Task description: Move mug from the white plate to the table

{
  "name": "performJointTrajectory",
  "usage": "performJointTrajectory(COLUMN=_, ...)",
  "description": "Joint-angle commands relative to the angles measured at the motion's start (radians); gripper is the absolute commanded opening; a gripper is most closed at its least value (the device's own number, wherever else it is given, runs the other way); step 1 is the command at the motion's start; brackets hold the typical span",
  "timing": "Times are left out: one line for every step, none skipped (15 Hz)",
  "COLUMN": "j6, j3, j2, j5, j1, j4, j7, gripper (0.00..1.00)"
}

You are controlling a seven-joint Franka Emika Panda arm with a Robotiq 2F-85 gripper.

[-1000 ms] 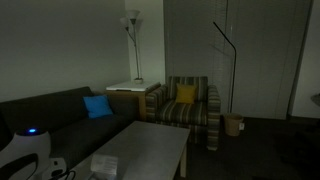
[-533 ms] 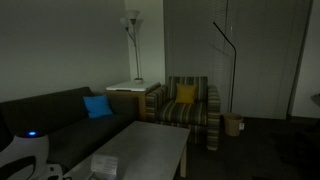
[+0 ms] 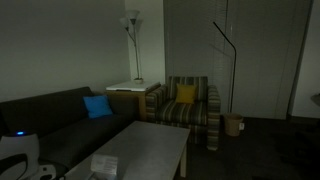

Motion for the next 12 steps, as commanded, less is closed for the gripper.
performJointTrajectory(j6=0.038, j3=-0.055, j2=-0.001, j5=-0.023, j1=0.042, j4=-0.028, j7=0.063, gripper=0.03)
performJointTrajectory(j6=0.043, j3=-0.058, j2=-0.001, j5=-0.022, j1=0.049, j4=-0.031, j7=0.077, gripper=0.03)
performJointTrajectory(j6=0.043, j3=-0.06, j2=-0.002, j5=-0.02, j1=0.051, j4=-0.031, j7=0.086, gripper=0.03)
performJointTrajectory(j6=0.042, j3=-0.062, j2=-0.002, j5=-0.02, j1=0.054, j4=-0.032, j7=0.094, gripper=0.03)
performJointTrajectory(j6=0.031, j3=-0.063, j2=-0.002, j5=-0.019, j1=0.045, j4=-0.022, j7=0.092, gripper=0.03)
performJointTrajectory(j6=0.028, j3=-0.062, j2=-0.003, j5=-0.019, j1=0.041, j4=-0.019, j7=0.091, gripper=0.03)
performJointTrajectory(j6=0.027, j3=-0.064, j2=-0.003, j5=-0.019, j1=0.039, j4=-0.016, j7=0.092, gripper=0.03)
performJointTrajectory(j6=0.025, j3=-0.066, j2=-0.003, j5=-0.019, j1=0.035, j4=-0.013, j7=0.092, gripper=0.03)
performJointTrajectory(j6=0.027, j3=-0.068, j2=-0.003, j5=-0.019, j1=0.037, j4=-0.015, j7=0.095, gripper=0.03)
performJointTrajectory(j6=0.025, j3=-0.07, j2=-0.003, j5=-0.019, j1=0.035, j4=-0.014, j7=0.095, gripper=0.13)
performJointTrajectory(j6=0.036, j3=-0.072, j2=-0.003, j5=-0.019, j1=0.045, j4=-0.024, j7=0.105, gripper=0.37)
performJointTrajectory(j6=0.036, j3=-0.071, j2=-0.003, j5=-0.018, j1=0.045, j4=-0.022, j7=0.107, gripper=0.4)
